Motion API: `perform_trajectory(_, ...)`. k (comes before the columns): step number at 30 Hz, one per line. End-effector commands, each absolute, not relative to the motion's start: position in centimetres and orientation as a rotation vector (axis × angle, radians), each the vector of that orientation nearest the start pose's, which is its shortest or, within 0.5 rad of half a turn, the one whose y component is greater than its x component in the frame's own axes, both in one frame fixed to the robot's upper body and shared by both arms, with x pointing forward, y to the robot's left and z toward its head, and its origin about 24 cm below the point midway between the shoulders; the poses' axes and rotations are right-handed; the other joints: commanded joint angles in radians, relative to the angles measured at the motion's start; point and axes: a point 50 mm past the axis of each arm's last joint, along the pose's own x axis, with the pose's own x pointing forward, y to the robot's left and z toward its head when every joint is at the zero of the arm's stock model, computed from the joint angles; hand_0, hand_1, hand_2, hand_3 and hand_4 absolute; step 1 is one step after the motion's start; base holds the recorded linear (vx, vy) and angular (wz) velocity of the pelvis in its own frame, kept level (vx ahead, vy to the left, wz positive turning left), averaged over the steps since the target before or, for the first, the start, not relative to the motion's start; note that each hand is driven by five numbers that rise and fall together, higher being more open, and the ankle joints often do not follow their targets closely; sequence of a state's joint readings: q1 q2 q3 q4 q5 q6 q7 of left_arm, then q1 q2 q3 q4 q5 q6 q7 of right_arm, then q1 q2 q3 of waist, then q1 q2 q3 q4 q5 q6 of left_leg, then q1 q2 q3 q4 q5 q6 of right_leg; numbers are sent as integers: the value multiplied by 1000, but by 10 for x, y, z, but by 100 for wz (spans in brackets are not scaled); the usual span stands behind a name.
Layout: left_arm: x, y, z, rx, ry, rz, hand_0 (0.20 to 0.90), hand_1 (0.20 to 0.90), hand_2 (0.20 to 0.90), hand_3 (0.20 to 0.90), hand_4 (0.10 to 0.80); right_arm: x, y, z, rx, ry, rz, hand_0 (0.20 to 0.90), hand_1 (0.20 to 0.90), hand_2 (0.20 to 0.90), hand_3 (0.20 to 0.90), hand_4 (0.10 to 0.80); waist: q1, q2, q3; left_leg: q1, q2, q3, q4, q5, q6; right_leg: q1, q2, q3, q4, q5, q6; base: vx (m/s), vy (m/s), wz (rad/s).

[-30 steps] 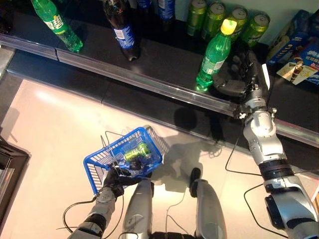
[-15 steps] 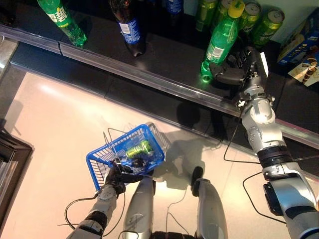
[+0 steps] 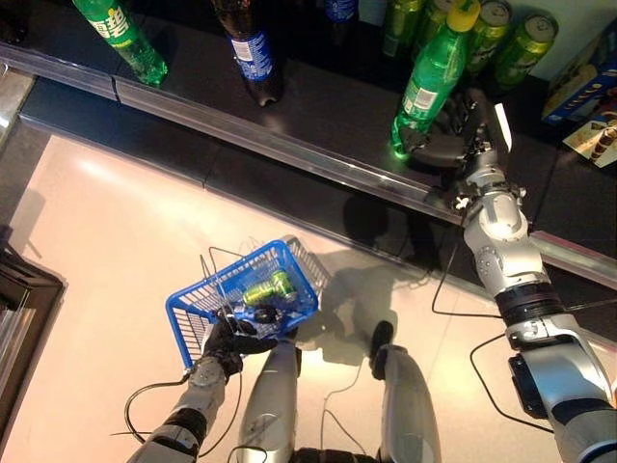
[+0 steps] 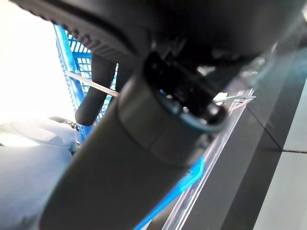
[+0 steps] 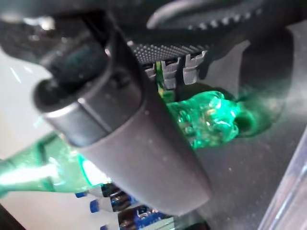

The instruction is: Pick up the drink and place into the basket.

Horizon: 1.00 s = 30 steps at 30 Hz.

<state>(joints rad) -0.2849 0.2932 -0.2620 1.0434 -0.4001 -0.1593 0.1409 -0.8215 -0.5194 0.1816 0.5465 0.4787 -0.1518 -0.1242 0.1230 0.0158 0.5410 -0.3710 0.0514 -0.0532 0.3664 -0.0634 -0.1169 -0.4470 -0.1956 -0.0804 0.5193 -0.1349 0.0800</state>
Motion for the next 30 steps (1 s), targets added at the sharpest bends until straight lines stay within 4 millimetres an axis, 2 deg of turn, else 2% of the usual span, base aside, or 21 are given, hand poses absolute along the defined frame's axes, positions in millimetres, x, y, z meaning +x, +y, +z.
perform_trajectory(1, 238, 246, -75, 168, 530, 213, 300, 300, 300, 200, 100, 367, -200, 303, -118, -729, 11, 900, 900, 900, 900, 800, 10, 18, -21, -31, -14, -44, 69, 7, 58, 94, -63, -37, -131, 100, -11, 0, 0, 0)
perform_trajectory(15, 240, 244, -73, 168, 526, 201, 300, 300, 300, 200, 100, 366, -182, 319, -148, -769, 76, 900, 900, 900, 900, 800, 28, 22, -21, -12, -18, -49, 36, 16, 61, 94, -68, -51, -139, 102, -8, 3, 2, 2)
perform_trajectory(26, 241, 244, -73, 167, 529, 198, 300, 300, 300, 200, 100, 367, -176, 322, -92, -771, 97, 900, 900, 900, 900, 800, 37, 24, -21, 1, -22, -51, 29, 12, 62, 102, -72, -60, -136, 95, -8, 1, 3, 2)
perform_trajectory(27, 242, 243, -73, 168, 528, 196, 300, 300, 300, 200, 100, 367, -175, 322, -85, -777, 99, 804, 804, 804, 787, 687, 38, 24, -21, 3, -23, -51, 27, 12, 63, 103, -73, -61, -136, 95, -8, 0, 0, 0)
perform_trajectory(28, 242, 243, -73, 168, 529, 196, 300, 300, 300, 200, 100, 367, -174, 323, -83, -779, 100, 629, 629, 629, 584, 484, 38, 25, -21, 4, -23, -52, 25, 12, 63, 104, -73, -62, -138, 95, -8, 0, 0, 0)
perform_trajectory(29, 242, 243, -73, 168, 529, 194, 300, 300, 300, 200, 100, 367, -173, 323, -80, -788, 98, 404, 404, 404, 321, 221, 39, 26, -21, 6, -23, -52, 23, 13, 62, 106, -73, -64, -140, 96, -8, 0, 0, 0)
perform_trajectory(30, 242, 243, -73, 168, 529, 194, 300, 300, 300, 200, 100, 367, -173, 323, -80, -788, 98, 404, 404, 404, 321, 221, 39, 26, -21, 6, -23, -52, 23, 13, 62, 106, -73, -64, -140, 96, -8, 0, 0, 0)
